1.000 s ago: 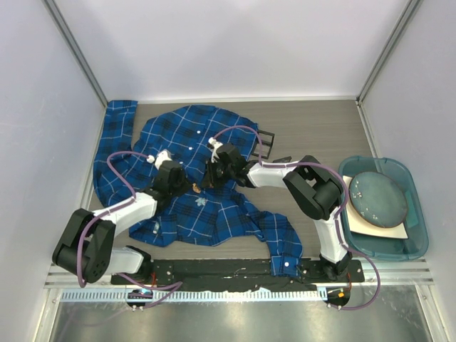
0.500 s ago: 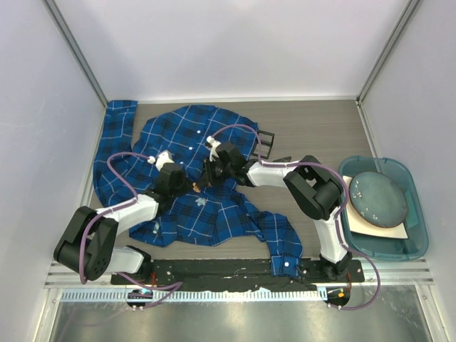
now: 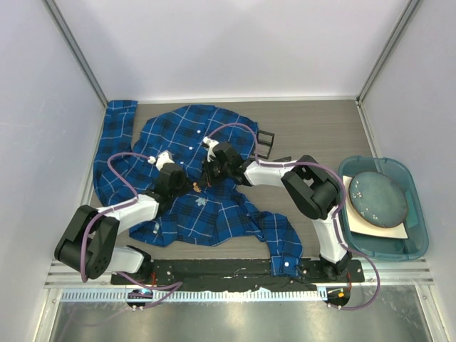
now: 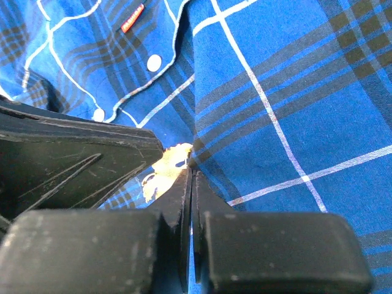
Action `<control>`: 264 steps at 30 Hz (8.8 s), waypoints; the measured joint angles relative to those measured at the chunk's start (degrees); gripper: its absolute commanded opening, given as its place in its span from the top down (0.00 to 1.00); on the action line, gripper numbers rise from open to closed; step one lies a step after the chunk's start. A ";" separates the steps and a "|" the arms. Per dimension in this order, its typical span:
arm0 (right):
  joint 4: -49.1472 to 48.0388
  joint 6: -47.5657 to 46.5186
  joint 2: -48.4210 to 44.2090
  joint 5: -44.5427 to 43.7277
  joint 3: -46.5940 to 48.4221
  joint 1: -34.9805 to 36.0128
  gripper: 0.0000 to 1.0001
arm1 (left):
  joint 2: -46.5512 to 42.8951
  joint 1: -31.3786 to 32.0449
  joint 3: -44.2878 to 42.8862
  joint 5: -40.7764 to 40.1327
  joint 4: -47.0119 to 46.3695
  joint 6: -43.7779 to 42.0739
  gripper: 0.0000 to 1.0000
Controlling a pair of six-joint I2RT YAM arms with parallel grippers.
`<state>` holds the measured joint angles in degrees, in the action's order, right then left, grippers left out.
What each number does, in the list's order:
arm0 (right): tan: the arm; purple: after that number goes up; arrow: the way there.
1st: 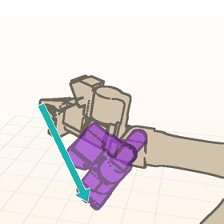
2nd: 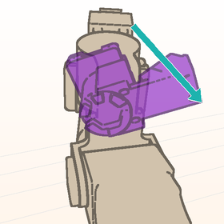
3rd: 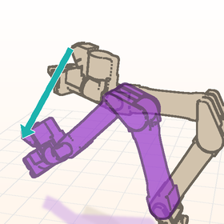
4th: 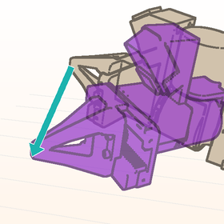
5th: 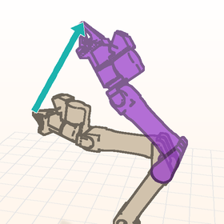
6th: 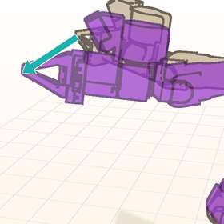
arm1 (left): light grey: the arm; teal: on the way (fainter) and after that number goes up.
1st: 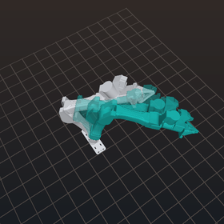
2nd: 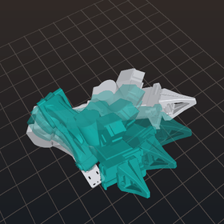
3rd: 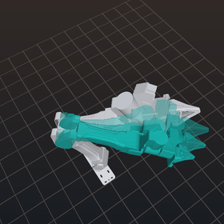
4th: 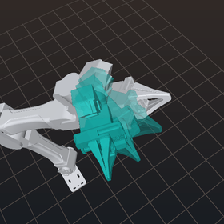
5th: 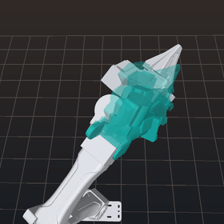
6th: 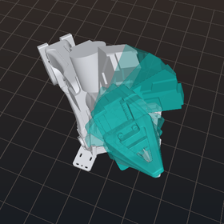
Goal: Remove the brooch from the garment
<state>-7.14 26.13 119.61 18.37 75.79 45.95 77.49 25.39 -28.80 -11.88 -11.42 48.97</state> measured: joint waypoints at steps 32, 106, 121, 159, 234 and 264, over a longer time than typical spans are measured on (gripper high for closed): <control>-2.73 -4.02 1.95 2.84 0.15 1.77 0.99 | 0.98 -0.17 -0.02 -0.02 1.84 -0.20 1.00; -10.38 2.73 -8.33 -2.05 -15.28 -3.02 0.55 | 3.34 -0.17 -23.37 13.57 37.66 -11.93 1.00; -7.21 2.75 -5.18 -2.60 -11.69 -3.41 0.52 | 4.55 -0.52 -28.24 17.53 44.63 -12.22 1.00; -22.51 14.97 -30.10 16.83 -27.98 -8.79 0.48 | -36.44 -1.40 1.84 21.40 0.61 -5.29 1.00; -46.03 28.61 -27.12 24.04 -31.39 -6.29 0.99 | -31.08 -10.91 4.31 46.40 -6.78 12.52 0.83; -55.30 35.36 -28.57 22.29 -34.93 -6.29 0.59 | -30.82 -12.02 5.99 48.54 -14.25 14.03 1.00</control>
<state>-62.43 61.49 91.05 40.66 40.86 39.66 46.68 13.37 -22.81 36.67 -25.67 63.00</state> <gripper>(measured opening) 0.429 0.042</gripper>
